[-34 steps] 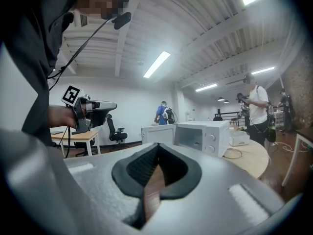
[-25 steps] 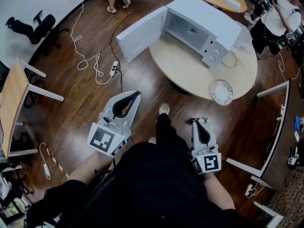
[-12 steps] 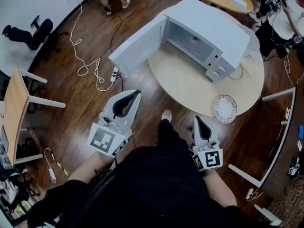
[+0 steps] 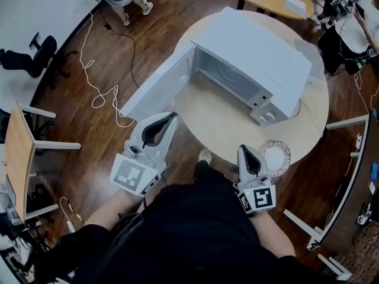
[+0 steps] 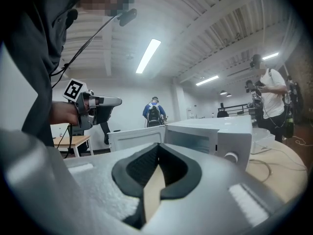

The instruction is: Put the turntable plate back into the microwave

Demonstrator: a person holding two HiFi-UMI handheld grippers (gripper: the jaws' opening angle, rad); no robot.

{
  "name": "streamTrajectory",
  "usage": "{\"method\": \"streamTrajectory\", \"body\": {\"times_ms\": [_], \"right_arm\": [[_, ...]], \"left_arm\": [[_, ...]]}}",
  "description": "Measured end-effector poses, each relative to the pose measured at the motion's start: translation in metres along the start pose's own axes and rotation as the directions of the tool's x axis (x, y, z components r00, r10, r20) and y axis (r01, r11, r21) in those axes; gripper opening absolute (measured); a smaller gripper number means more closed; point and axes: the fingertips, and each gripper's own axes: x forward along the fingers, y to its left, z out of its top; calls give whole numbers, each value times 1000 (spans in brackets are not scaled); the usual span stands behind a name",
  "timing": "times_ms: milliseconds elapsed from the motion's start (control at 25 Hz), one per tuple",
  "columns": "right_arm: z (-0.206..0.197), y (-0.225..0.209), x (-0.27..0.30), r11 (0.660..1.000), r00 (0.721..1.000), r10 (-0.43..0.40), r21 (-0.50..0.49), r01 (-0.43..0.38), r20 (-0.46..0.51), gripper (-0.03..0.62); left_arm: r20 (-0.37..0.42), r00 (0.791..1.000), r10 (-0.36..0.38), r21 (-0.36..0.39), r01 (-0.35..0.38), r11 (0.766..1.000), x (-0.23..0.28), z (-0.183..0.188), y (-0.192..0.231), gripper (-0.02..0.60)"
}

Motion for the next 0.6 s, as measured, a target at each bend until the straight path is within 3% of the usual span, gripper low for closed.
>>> {"method": "streamTrajectory", "body": {"times_ms": [600], "right_arm": [[11, -66, 35, 996, 997, -82, 31, 82, -14, 2]], "left_arm": [[2, 995, -98, -15, 98, 995, 108, 20, 16, 5]]}}
